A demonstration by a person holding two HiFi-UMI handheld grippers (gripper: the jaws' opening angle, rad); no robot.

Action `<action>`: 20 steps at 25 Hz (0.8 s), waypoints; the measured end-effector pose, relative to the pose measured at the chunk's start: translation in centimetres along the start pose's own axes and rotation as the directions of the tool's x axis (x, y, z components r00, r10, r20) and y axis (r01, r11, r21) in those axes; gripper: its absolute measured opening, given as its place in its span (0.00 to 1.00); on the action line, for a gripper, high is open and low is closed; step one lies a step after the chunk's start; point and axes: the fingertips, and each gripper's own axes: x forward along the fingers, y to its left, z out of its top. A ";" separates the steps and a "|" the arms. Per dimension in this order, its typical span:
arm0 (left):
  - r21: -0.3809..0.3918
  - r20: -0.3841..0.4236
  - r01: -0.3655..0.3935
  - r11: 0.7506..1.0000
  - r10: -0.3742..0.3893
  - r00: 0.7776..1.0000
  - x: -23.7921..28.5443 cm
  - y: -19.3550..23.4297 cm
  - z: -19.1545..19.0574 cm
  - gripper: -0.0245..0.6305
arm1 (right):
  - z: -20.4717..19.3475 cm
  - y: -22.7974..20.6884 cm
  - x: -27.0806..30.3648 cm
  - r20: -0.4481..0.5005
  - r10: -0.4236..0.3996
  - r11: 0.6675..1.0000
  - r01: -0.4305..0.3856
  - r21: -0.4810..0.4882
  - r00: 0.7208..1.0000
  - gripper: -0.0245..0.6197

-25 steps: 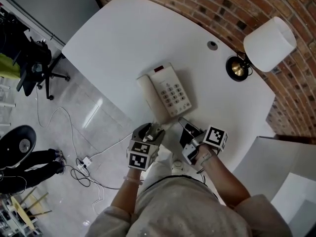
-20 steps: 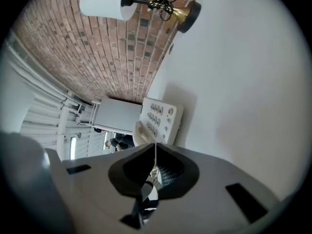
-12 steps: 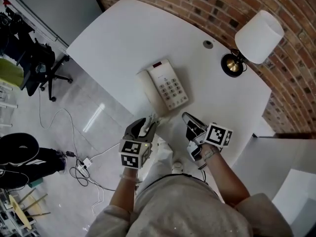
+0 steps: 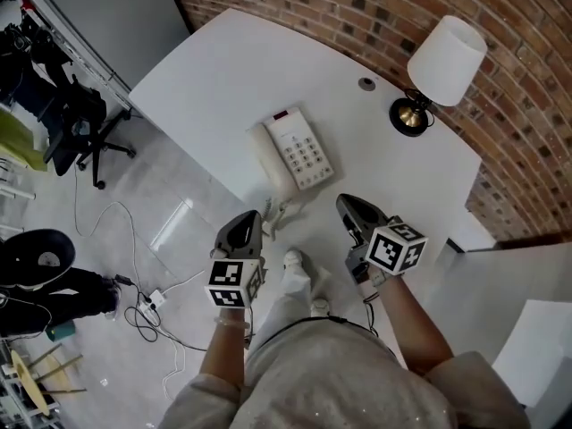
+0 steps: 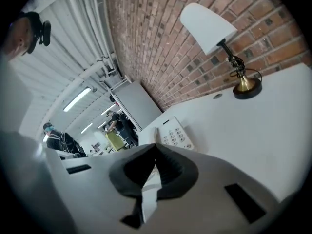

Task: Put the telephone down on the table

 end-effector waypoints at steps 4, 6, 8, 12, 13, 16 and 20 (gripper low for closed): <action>-0.005 0.048 -0.037 0.999 0.038 0.998 -2.2 -0.1 0.6 0.05 | 0.4 1.3 -1.6 0.009 -0.009 0.988 0.011 -0.154 1.000 0.05; -0.010 0.070 -0.057 0.998 0.057 0.996 -3.3 -0.1 0.8 0.05 | 0.8 2.0 -2.3 0.022 -0.011 0.973 0.016 -0.231 1.000 0.05; -0.008 0.096 -0.072 0.997 0.073 0.993 -4.2 -0.3 1.1 0.05 | 1.3 2.8 -3.1 0.041 -0.006 0.956 0.018 -0.294 0.999 0.05; -0.008 0.135 -0.101 0.995 0.101 0.986 -5.8 -0.6 1.5 0.05 | 2.1 3.9 -4.4 0.079 0.010 0.926 0.021 -0.377 0.997 0.05; -0.007 0.143 -0.108 0.994 0.108 0.984 -6.1 -0.6 1.6 0.05 | 2.2 4.1 -4.8 0.087 0.011 0.921 0.023 -0.389 0.996 0.05; -0.008 0.165 -0.130 0.991 0.130 0.978 -7.3 -0.5 2.0 0.05 | 2.3 4.7 -5.6 0.096 0.011 0.906 0.030 -0.422 0.995 0.05; -0.017 0.194 -0.159 0.987 0.160 0.968 -8.8 -0.3 2.5 0.05 | 2.5 5.6 -6.6 0.113 0.027 0.899 0.025 -0.437 0.993 0.05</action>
